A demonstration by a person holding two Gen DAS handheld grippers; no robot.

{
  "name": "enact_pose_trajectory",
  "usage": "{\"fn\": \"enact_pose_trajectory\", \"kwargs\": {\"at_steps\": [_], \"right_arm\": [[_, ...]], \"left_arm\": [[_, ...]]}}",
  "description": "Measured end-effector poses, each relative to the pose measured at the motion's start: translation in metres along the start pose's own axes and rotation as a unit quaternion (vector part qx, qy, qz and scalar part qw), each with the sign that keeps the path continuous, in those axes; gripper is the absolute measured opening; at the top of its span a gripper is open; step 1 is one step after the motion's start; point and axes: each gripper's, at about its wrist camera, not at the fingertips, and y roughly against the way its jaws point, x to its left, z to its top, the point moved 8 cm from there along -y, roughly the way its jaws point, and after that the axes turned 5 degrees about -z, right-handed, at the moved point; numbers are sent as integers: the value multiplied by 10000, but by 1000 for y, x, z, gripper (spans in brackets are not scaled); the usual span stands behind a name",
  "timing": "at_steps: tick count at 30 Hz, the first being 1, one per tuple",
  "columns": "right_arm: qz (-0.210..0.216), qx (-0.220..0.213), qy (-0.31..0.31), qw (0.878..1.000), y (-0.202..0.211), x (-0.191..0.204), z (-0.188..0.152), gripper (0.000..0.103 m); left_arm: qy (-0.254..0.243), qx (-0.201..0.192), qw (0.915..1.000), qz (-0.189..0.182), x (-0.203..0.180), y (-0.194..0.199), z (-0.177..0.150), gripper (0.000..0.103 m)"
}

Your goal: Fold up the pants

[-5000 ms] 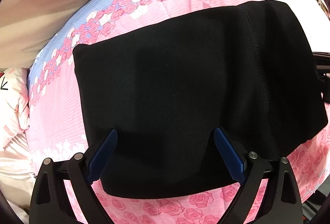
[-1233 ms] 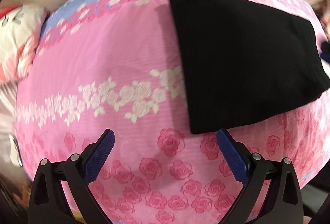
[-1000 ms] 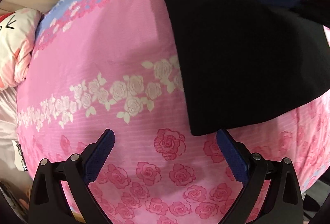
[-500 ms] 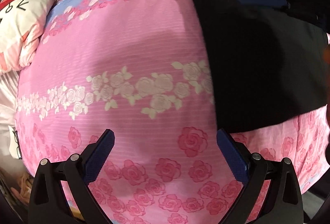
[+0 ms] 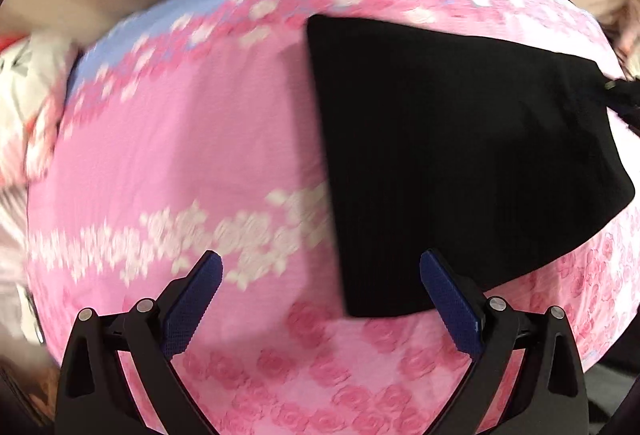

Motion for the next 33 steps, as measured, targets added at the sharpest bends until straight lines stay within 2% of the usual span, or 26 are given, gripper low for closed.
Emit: {"fn": "enact_pose_trajectory", "kwargs": {"at_steps": [1, 2, 3, 5, 6, 7, 8, 9, 10, 12, 14, 17, 20, 23, 25, 28, 31, 33], "right_arm": [[-127, 233, 20, 9996, -14, -15, -9, 27], [-52, 109, 11, 9999, -9, -24, -9, 25], [-12, 81, -79, 9999, 2, -25, -7, 27], [18, -305, -264, 9992, 28, -25, 0, 32], [33, -404, -231, 9989, 32, -27, -2, 45], [-106, -298, -149, 9994, 27, -35, -7, 49], [-493, 24, -65, 9988, 13, -47, -16, 49], [-534, 223, -168, 9982, 7, -55, -24, 49], [-334, 98, -421, 9985, 16, -58, -25, 49], [-286, -165, -584, 9977, 39, -65, -24, 49], [-303, -387, -550, 9973, 59, -62, -24, 49], [-227, -457, -224, 9984, 72, -37, -30, 49], [-117, -116, 33, 9999, 51, -18, -44, 43], [-344, 119, 71, 9993, 31, -23, -65, 38], [-414, 321, -180, 9985, 18, -40, -76, 37], [-264, 447, -481, 9975, 19, -48, -76, 43], [-116, 262, -989, 9947, 41, -58, -68, 43], [121, 265, -1337, 9906, 47, -67, -71, 43]], "left_arm": [[-86, 45, 9999, 27, -7, -5, 2, 98], [-174, 134, 9998, 32, -16, -13, 4, 98], [-229, 169, 9996, 38, -19, -17, 6, 98], [-417, 165, 9989, 151, -27, -21, 10, 98], [-497, 132, 9984, 212, -32, -21, 12, 98], [-516, 139, 9984, 202, -35, -22, 12, 98], [-483, 179, 9985, 178, -37, -24, 12, 98], [-445, 216, 9987, 151, -38, -26, 10, 98], [-415, 274, 9987, 120, -39, -28, 10, 98], [-463, 283, 9984, 185, -41, -28, 14, 98], [-511, 233, 9982, 205, -43, -25, 14, 98], [-473, 243, 9984, 180, -45, -24, 11, 98], [-499, 219, 9984, 163, -46, -21, 11, 98], [-514, 192, 9984, 141, -45, -20, 12, 98], [-511, 177, 9984, 138, -42, -19, 10, 98], [-511, 176, 9985, 113, -38, -17, 4, 98], [-470, 150, 9987, 116, -29, -13, 0, 98], [-330, 83, 9994, -72, -17, -7, -2, 98]]}}
